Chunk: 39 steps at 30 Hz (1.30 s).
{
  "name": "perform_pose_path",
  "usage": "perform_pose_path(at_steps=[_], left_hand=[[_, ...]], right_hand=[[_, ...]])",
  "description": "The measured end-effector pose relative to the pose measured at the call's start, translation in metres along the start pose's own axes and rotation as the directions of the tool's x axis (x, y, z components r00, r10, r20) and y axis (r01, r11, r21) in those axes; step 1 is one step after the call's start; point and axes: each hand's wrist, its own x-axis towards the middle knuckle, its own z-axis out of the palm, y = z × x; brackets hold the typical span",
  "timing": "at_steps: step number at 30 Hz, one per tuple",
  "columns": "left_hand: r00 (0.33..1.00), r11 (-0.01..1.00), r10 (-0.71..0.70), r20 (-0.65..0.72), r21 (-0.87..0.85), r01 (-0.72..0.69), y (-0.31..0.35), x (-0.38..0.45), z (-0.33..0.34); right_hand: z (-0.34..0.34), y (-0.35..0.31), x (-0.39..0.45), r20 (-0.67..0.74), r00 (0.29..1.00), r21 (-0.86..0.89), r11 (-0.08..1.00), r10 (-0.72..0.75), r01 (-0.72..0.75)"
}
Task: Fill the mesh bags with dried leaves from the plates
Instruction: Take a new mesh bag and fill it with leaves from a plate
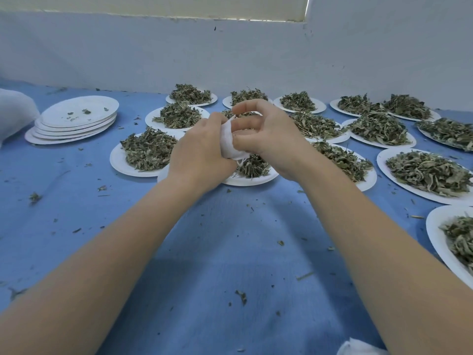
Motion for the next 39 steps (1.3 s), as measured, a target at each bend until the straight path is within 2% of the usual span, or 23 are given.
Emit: perform_pose_path(at_steps=[3, 5, 9, 11, 15, 18, 22, 26, 31, 32, 34, 36, 37, 39], left_hand=[[1.0, 1.0, 0.003, 0.01, 0.005, -0.003, -0.001, 0.0, 0.001], [1.0, 1.0, -0.006, -0.011, 0.03, 0.007, -0.003, 0.001, 0.0], [0.998, 0.999, -0.045, -0.053, -0.002, 0.045, -0.003, 0.002, -0.003], [0.997, 0.999, -0.046, -0.06, 0.007, 0.046, -0.002, 0.002, -0.005], [0.995, 0.996, 0.081, -0.058, 0.047, -0.078, 0.002, 0.001, -0.003], [0.978, 0.974, 0.194, -0.077, 0.134, -0.183, 0.009, -0.002, 0.0], [0.974, 0.966, 0.213, -0.081, 0.169, -0.198, 0.009, -0.002, -0.002], [0.984, 0.987, 0.143, -0.109, 0.086, -0.134, 0.005, 0.0, -0.008], [0.988, 0.988, 0.076, -0.137, 0.142, -0.057, -0.002, 0.003, -0.012], [0.989, 0.987, 0.062, -0.135, 0.158, -0.04, -0.004, 0.004, -0.013], [0.991, 0.983, 0.041, -0.125, 0.185, -0.018, -0.009, 0.007, -0.016], [0.994, 0.981, 0.028, -0.109, 0.193, -0.007, -0.013, 0.01, -0.019], [0.995, 0.981, 0.021, -0.097, 0.194, -0.002, -0.015, 0.011, -0.02], [0.997, 0.98, 0.007, -0.071, 0.197, 0.007, -0.017, 0.011, -0.02]], right_hand=[[-0.003, -0.002, -0.001, 0.045, 0.999, -0.013, 1.0, -0.007, 0.008], [-0.007, -0.003, -0.001, 0.013, 0.998, -0.018, 0.998, -0.055, 0.055], [-0.011, -0.001, -0.001, -0.133, 0.977, -0.26, 0.957, -0.165, 0.126], [-0.01, 0.001, -0.001, -0.126, 0.978, -0.355, 0.928, -0.165, 0.111], [0.0, -0.001, -0.002, -0.013, 0.981, -0.496, 0.853, -0.196, 0.163], [0.004, -0.001, -0.001, 0.027, 0.989, -0.545, 0.827, -0.146, 0.137], [0.0, -0.004, -0.004, 0.088, 0.991, -0.469, 0.874, -0.098, 0.128], [-0.003, -0.008, -0.005, 0.094, 0.989, -0.356, 0.924, -0.116, 0.142], [-0.015, -0.006, 0.0, -0.06, 0.992, -0.251, 0.963, -0.115, 0.097], [-0.02, -0.005, 0.0, -0.109, 0.987, -0.277, 0.957, -0.121, 0.087], [-0.03, 0.0, 0.002, -0.153, 0.981, -0.524, 0.852, -0.116, 0.02], [-0.034, 0.005, 0.002, -0.103, 0.995, -0.782, 0.618, 0.004, -0.084], [-0.033, 0.007, 0.001, -0.087, 0.992, -0.841, 0.527, 0.097, -0.125], [-0.025, 0.012, 0.0, -0.075, 0.974, -0.886, 0.435, 0.214, -0.164]])
